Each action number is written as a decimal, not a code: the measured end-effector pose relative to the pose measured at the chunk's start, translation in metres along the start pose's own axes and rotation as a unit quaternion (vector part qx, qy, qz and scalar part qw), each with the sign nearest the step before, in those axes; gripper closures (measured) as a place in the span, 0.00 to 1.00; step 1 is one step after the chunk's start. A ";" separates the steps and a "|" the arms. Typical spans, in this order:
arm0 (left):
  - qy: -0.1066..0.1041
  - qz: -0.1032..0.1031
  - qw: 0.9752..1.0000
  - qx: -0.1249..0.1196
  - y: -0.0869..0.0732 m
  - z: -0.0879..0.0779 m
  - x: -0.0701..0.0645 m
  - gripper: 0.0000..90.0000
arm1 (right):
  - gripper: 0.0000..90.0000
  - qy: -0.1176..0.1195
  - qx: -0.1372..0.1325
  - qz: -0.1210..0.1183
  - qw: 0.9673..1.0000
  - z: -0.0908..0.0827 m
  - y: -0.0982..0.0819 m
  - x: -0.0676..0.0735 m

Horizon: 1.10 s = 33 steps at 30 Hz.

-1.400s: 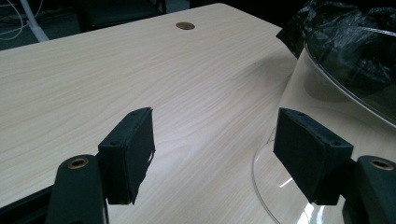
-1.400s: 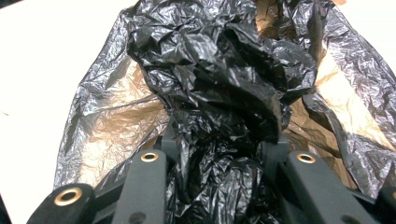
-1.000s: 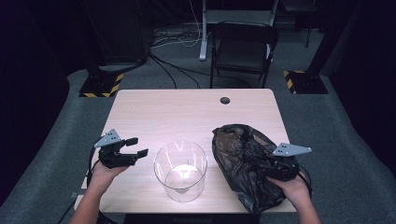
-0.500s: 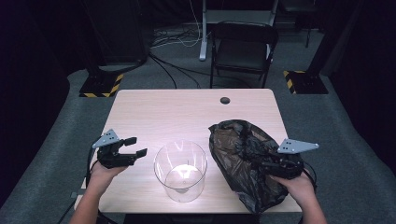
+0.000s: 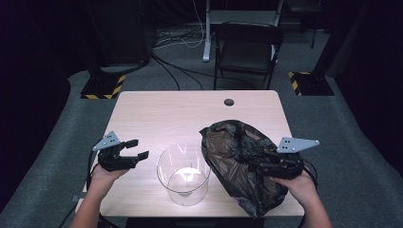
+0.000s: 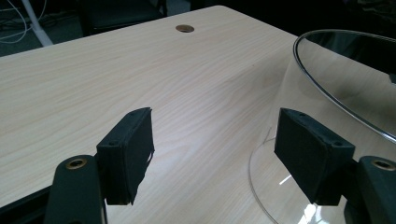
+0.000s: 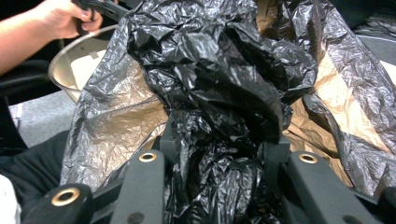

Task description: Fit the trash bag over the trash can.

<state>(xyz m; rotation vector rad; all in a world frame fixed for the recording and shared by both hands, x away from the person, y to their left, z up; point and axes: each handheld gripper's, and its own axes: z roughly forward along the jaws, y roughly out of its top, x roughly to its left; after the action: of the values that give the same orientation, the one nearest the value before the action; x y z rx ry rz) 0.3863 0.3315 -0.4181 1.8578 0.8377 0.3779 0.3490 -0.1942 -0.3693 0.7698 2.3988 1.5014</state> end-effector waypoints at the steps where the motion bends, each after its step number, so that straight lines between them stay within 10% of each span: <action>1: 0.000 0.001 1.000 0.000 0.000 -0.001 0.000 0.31 | 0.69 0.004 -0.001 -0.002 1.000 0.001 0.002 0.001; 33: 0.028 -0.001 0.999 -0.037 0.008 -0.040 0.007 0.31 | 0.69 0.096 0.006 -0.060 0.994 0.099 0.051 0.045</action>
<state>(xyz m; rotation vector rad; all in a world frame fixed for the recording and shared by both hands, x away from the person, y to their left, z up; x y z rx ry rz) 0.3708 0.3616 -0.3951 1.7842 0.8526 0.4552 0.3703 -0.0758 -0.3651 0.4922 2.5433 1.5783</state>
